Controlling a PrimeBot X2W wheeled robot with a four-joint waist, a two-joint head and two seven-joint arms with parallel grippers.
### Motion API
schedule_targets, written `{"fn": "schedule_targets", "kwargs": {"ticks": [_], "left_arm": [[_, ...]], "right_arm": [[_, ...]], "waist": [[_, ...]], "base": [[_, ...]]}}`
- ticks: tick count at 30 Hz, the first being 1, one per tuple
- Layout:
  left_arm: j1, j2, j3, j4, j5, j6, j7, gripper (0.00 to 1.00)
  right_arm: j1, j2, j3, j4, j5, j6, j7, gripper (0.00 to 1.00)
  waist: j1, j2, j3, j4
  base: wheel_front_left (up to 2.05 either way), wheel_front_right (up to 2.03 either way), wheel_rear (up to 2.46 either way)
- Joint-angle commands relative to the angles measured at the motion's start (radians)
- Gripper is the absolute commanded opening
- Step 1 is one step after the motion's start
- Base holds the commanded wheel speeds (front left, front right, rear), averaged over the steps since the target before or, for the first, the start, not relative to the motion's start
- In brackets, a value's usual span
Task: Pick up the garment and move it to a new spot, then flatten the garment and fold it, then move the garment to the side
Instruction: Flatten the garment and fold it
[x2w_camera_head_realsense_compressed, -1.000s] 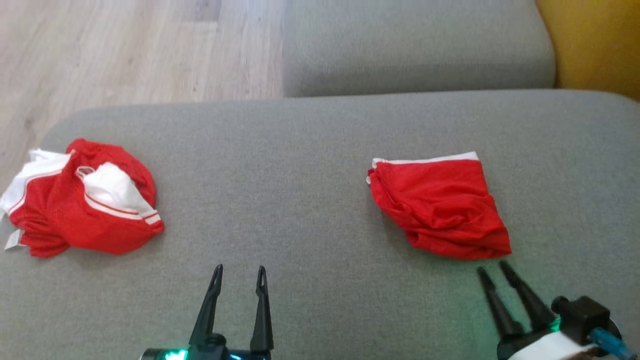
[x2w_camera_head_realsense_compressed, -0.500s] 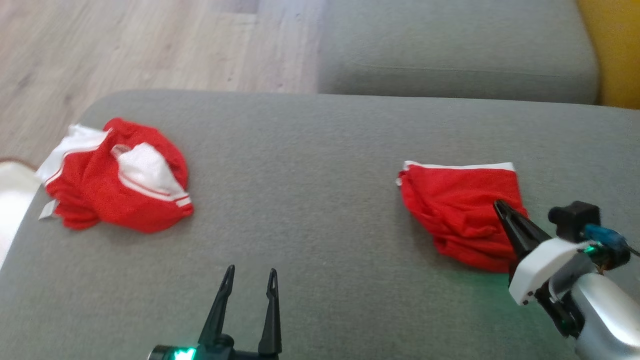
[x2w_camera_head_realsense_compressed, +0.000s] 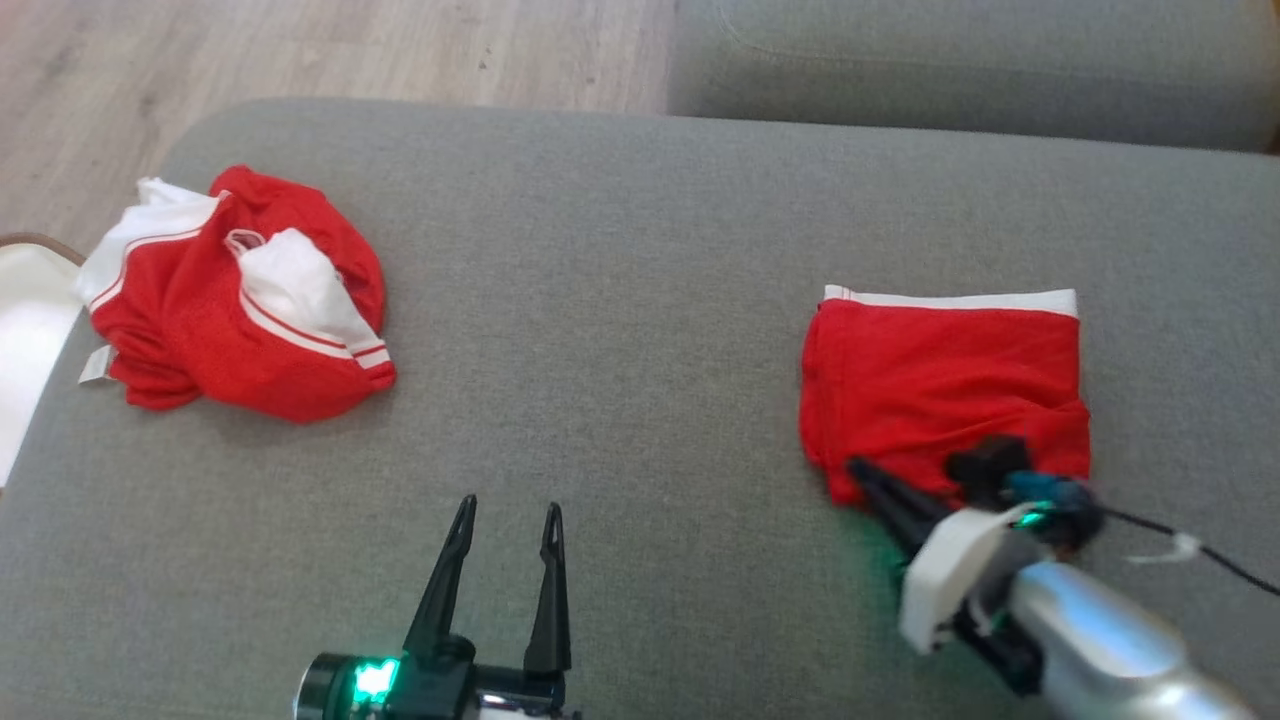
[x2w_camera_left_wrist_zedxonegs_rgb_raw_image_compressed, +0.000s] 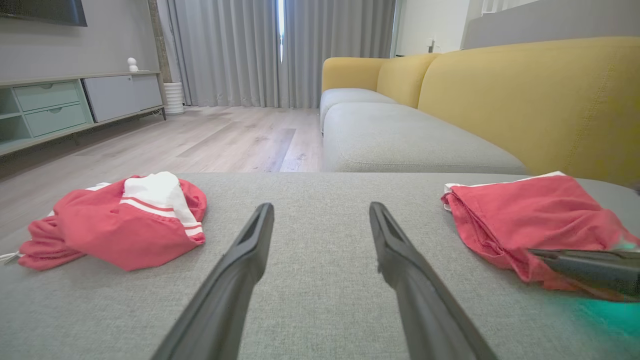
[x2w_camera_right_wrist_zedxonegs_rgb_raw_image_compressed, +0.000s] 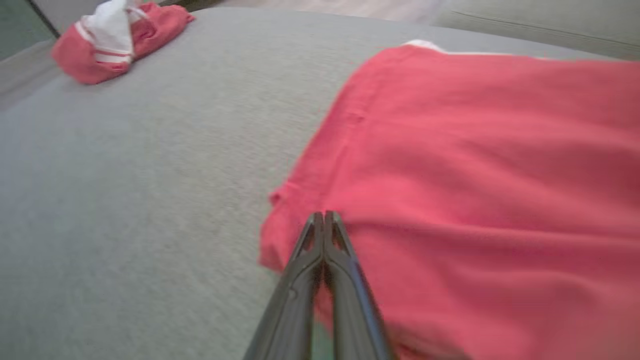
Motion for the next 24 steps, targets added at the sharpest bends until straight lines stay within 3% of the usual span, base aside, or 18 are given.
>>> {"fn": "schedule_targets", "kwargs": {"ticks": [1, 10, 13, 16, 17, 18, 20, 24], "left_arm": [[-0.045, -0.014, 0.019, -0.029, 0.010, 0.007, -0.006, 1.00], [-0.055, -0.014, 0.008, -0.028, 0.000, 0.014, -0.006, 1.00], [-0.047, -0.014, 0.014, -0.030, -0.002, 0.018, -0.006, 1.00], [-0.026, -0.014, 0.036, -0.035, -0.009, 0.029, -0.006, 1.00], [-0.017, -0.014, 0.047, -0.038, -0.013, 0.033, -0.006, 1.00], [-0.007, -0.014, 0.059, -0.042, -0.016, 0.036, -0.006, 1.00], [0.004, -0.014, 0.071, -0.047, -0.022, 0.039, -0.006, 1.00], [0.033, -0.014, 0.118, -0.075, -0.031, 0.045, -0.006, 1.00]], "right_arm": [[-0.020, 0.001, 0.029, -0.025, 0.014, -0.001, -0.023, 0.00], [-0.024, 0.027, 0.147, -0.088, 0.070, -0.001, -0.082, 0.00], [0.002, 0.017, 0.095, -0.140, 0.059, -0.001, -0.084, 0.00], [0.069, -0.003, -0.034, -0.213, 0.005, -0.001, -0.085, 0.00], [0.100, -0.007, -0.091, -0.237, -0.018, -0.001, -0.085, 0.58], [0.136, -0.010, -0.149, -0.260, -0.043, -0.001, -0.085, 1.00], [0.173, -0.012, -0.209, -0.285, -0.070, -0.001, -0.085, 1.00], [0.325, 0.003, -0.449, -0.414, -0.196, -0.001, -0.085, 1.00]], "waist": [[-0.0002, 0.0000, 0.007, -0.007], [-0.0002, 0.0000, -0.006, -0.029], [-0.0002, 0.0000, -0.029, -0.035], [-0.0002, 0.0000, -0.060, -0.050], [-0.0002, 0.0000, -0.073, -0.057], [-0.0002, 0.0000, -0.085, -0.064], [-0.0002, 0.0000, -0.095, -0.073], [-0.0002, 0.0000, -0.121, -0.110]], "base": [[0.00, 0.00, 0.00], [0.00, 0.00, 0.00], [0.00, 0.00, 0.00], [0.00, 0.00, 0.00], [0.00, 0.00, 0.00], [0.00, 0.00, 0.00], [0.00, 0.00, 0.00], [0.00, 0.00, 0.00]]}}
